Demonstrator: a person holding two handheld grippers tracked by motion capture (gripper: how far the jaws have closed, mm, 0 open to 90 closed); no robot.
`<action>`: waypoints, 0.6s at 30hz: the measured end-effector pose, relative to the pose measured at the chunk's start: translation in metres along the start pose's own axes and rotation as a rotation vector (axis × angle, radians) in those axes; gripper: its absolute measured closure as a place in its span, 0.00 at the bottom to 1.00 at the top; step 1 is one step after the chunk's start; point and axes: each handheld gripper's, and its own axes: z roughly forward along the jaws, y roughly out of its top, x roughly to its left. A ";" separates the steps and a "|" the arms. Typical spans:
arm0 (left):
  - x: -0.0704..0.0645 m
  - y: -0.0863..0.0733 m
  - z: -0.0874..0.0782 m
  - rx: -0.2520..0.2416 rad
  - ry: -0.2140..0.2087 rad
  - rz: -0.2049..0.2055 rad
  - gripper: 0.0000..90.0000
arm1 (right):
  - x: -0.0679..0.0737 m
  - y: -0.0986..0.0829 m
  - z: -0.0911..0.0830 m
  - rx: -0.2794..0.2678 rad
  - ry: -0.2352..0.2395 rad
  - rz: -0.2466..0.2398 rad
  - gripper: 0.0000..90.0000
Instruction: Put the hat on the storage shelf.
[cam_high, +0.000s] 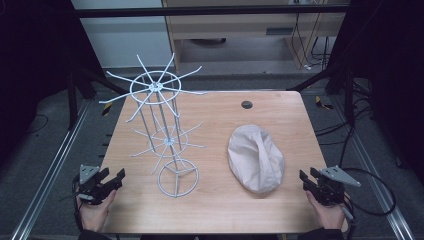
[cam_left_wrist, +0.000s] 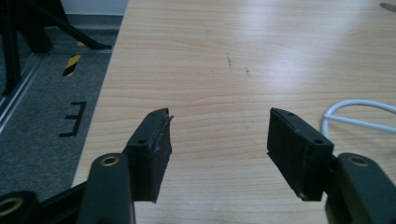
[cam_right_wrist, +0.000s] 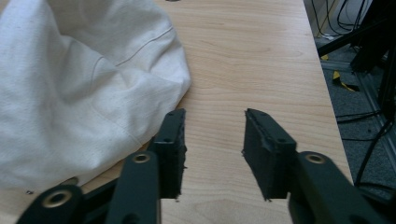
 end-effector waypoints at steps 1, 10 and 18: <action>-0.001 0.000 -0.001 -0.001 0.002 0.000 0.45 | 0.000 0.001 -0.002 0.000 0.006 0.001 0.70; -0.005 0.001 -0.007 0.001 0.001 -0.002 0.61 | 0.012 0.007 -0.002 0.028 0.114 -0.048 0.99; -0.012 0.003 -0.007 0.010 0.001 0.034 0.66 | 0.026 0.010 0.014 0.063 0.161 -0.089 1.00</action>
